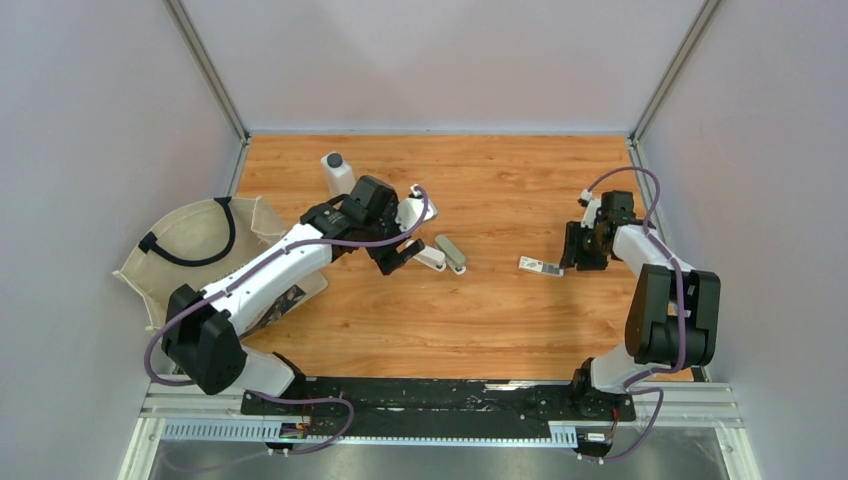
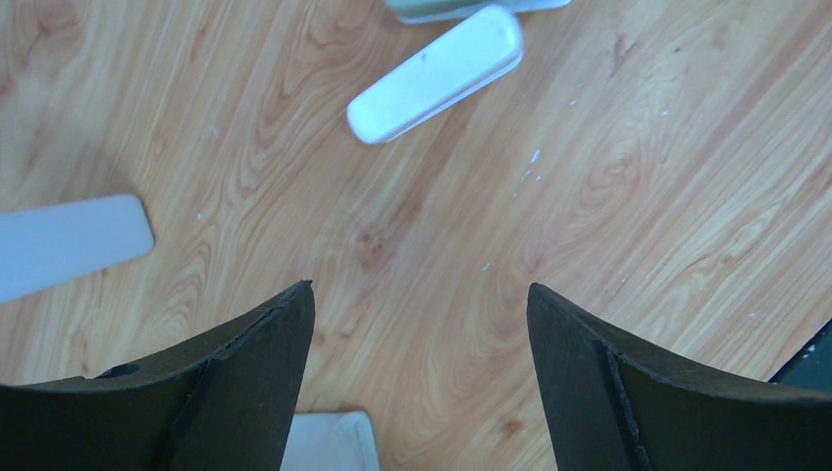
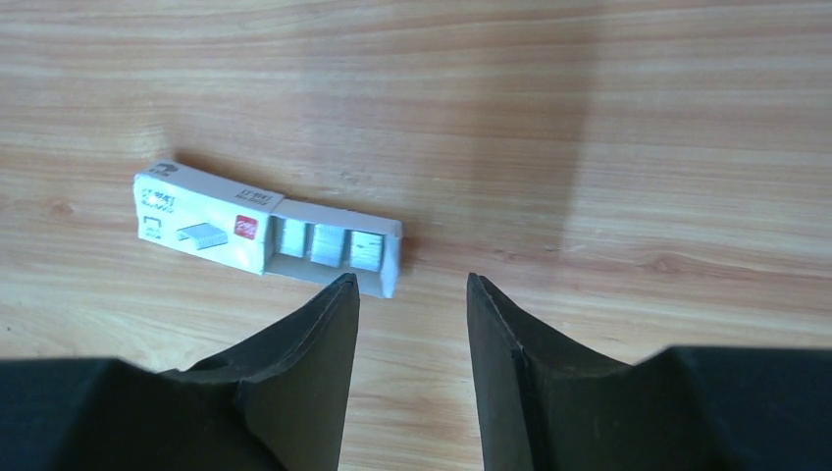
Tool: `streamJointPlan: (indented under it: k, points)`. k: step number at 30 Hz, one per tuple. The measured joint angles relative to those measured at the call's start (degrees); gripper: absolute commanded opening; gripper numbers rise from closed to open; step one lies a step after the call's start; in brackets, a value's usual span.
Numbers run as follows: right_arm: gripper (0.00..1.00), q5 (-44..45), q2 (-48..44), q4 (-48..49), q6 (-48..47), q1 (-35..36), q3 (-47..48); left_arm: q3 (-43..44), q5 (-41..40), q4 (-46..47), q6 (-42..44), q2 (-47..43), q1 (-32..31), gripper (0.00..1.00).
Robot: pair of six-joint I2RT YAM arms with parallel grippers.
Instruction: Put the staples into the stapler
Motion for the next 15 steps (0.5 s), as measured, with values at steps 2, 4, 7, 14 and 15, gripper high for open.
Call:
streamJointPlan:
  k: [2, 4, 7, 14, 15]
  points:
    - [0.48, -0.1, 0.0, -0.4, -0.3, 1.2, 0.0, -1.2, -0.1, -0.3, 0.3, -0.9, 1.8, 0.88]
    - [0.49, -0.1, -0.4, -0.8, -0.8, 3.0, 0.0, -2.8, -0.1, -0.5, 0.6, -2.3, 3.4, 0.88]
    - [0.53, -0.5, -2.7, -0.9, -1.6, 5.8, 0.0, -5.8, -0.1, -0.7, 1.7, -5.4, 5.1, 0.88]
    - [0.64, -3.2, -9.0, -0.5, -5.4, 15.8, 0.0, -9.0, 2.6, -0.1, 6.5, -10.7, 5.4, 0.88]
    - [0.66, -3.3, -9.4, -0.4, -6.1, 17.8, 0.0, -9.0, 3.3, 0.3, 7.1, -10.6, 5.4, 0.88]
